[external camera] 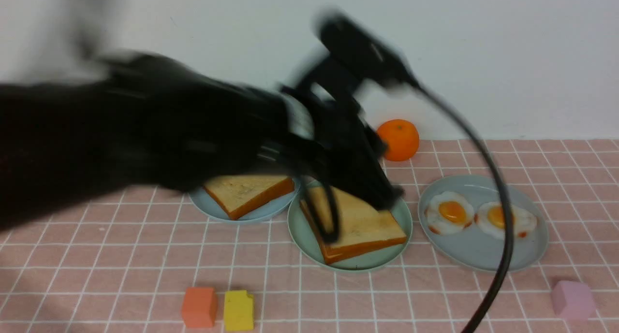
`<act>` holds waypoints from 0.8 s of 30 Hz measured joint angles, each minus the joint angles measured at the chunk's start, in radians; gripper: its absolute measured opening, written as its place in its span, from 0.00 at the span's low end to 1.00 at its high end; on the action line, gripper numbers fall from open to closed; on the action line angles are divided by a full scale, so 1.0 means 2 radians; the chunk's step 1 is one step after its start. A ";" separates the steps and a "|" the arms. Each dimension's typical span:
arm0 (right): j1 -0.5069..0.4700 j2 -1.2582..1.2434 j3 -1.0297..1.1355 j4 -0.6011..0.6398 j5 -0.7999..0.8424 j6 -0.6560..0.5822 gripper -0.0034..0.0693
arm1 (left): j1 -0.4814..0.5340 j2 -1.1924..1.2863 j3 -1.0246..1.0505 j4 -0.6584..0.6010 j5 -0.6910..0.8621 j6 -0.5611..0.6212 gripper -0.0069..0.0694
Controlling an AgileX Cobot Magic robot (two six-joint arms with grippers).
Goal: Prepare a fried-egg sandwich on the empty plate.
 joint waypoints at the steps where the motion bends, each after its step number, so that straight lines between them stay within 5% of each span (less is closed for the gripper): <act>1: 0.000 0.000 0.000 0.000 0.000 -0.003 0.06 | 0.000 -0.046 0.026 -0.010 0.000 -0.004 0.11; 12: 0.000 -0.002 0.000 0.000 0.000 -0.009 0.06 | 0.000 -0.388 0.342 -0.100 -0.101 -0.011 0.11; 24: 0.000 -0.005 0.003 0.009 0.000 -0.010 0.07 | 0.000 -0.481 0.426 -0.105 -0.118 -0.011 0.11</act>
